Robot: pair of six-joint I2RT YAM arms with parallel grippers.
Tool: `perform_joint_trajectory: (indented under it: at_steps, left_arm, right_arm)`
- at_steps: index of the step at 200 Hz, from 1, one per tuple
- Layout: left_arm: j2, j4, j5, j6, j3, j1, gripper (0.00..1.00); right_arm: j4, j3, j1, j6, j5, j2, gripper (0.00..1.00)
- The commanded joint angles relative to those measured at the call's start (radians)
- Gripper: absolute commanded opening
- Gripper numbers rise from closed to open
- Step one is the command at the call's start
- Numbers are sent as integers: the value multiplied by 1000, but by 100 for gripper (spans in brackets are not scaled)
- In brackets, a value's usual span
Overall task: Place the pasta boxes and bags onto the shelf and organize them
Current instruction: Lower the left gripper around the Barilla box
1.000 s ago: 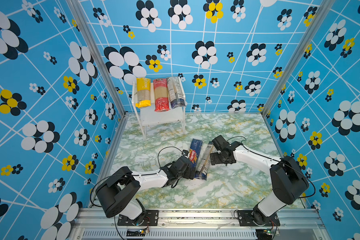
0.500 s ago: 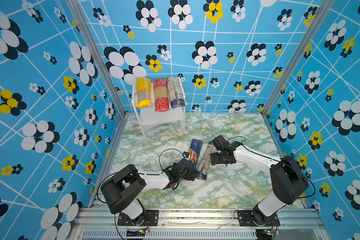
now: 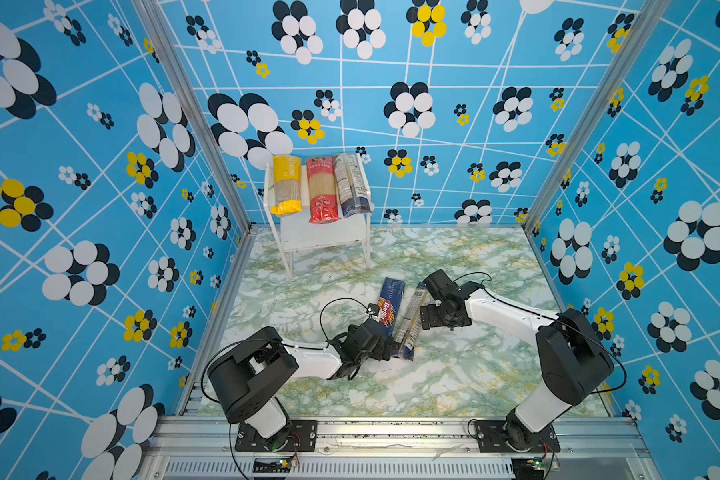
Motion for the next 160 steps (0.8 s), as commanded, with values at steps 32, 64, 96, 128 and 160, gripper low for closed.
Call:
perform_joint_trajectory:
  at_steps: [32,64,96,128,160]
  left_arm:
    - [40,-83,-27,-7,-20,-23,94]
    - [36,-87,-32,-5,-25,-33,90]
    - [24,-87,-42,-12,-36,-34,85]
    - [15,-92,-51,-16,-47,-34,74]
    - [-10,-90,-74,-25,-65,-36,54]
  right_arm:
    - [11,12,-9,4,-9,16,99]
    - [14,9,-11,6,-10,16,99]
    - [17,3,-12,6,-7,15,99]
    - [26,-5,-12,10,-8,14,99]
    - [26,-10,-12,13,-7,11,99]
